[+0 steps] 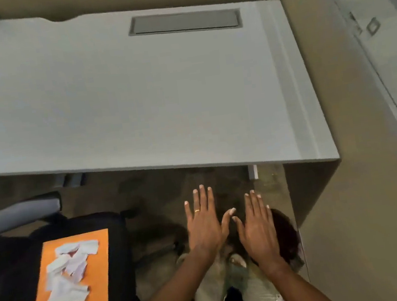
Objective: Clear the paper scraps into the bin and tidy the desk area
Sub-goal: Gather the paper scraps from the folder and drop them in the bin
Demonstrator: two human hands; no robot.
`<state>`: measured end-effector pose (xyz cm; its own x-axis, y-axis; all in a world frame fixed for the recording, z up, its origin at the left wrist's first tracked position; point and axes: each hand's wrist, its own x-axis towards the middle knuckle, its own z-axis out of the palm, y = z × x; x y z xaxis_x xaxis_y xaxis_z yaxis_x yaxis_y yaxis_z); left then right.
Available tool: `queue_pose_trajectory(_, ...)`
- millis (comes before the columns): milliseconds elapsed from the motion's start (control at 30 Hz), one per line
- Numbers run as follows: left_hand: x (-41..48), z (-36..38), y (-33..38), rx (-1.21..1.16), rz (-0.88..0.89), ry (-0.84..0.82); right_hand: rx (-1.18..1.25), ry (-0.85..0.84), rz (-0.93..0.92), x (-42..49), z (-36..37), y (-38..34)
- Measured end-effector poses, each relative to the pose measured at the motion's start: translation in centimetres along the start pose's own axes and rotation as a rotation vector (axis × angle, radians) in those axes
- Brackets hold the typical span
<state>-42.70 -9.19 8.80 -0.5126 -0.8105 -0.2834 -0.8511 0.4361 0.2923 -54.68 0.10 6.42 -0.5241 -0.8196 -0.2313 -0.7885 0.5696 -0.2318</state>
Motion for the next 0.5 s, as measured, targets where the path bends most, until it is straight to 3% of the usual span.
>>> queue_pose_trajectory(200,-4.3,-4.1,-8.0,-0.093,-0.292,0.141,-0.033,-0.029,-0.274,-0.2,-0.7,-10.8)
queue_pose_trajectory(500,-13.2,-5.0,-21.9,-0.127,-0.724,0.221,-0.076,-0.101,-0.715,-2.4,2.8,-24.4)
